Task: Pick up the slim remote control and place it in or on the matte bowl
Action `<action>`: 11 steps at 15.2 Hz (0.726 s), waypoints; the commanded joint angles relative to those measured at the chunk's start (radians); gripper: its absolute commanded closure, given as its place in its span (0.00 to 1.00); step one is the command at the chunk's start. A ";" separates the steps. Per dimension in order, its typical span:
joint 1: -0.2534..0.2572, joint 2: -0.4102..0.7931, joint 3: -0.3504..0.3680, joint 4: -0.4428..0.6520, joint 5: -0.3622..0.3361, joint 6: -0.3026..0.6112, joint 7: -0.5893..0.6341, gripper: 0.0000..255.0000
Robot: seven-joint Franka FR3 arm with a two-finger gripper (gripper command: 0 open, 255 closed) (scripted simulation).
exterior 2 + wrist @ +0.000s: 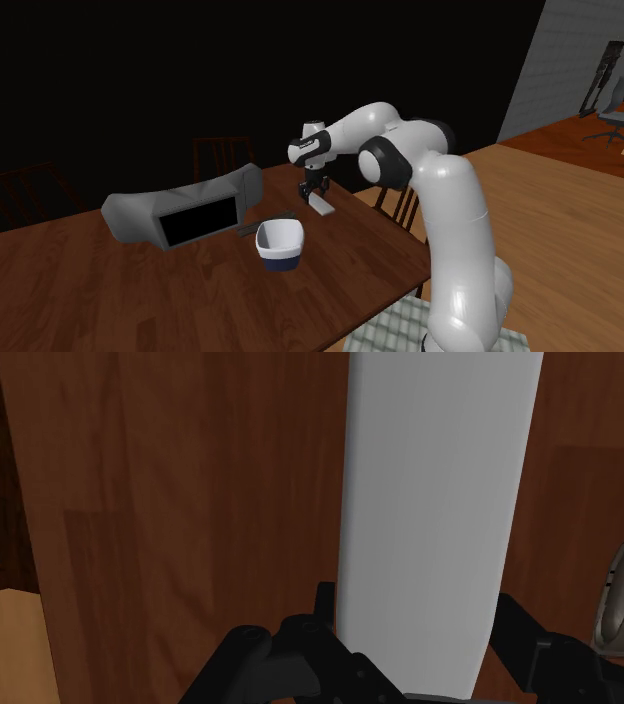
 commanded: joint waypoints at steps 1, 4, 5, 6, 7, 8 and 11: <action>0.001 -0.010 -0.002 0.012 -0.004 -0.022 0.002 1.00; 0.002 -0.025 -0.005 0.032 -0.010 -0.056 0.006 1.00; 0.002 -0.030 -0.006 0.040 -0.012 -0.068 0.007 1.00; 0.003 -0.034 -0.007 0.047 -0.014 -0.079 0.008 1.00; 0.003 -0.038 -0.008 0.055 -0.016 -0.091 0.009 1.00; 0.003 -0.042 -0.009 0.063 -0.018 -0.103 0.010 1.00; 0.003 -0.053 -0.011 0.088 -0.022 -0.139 0.013 1.00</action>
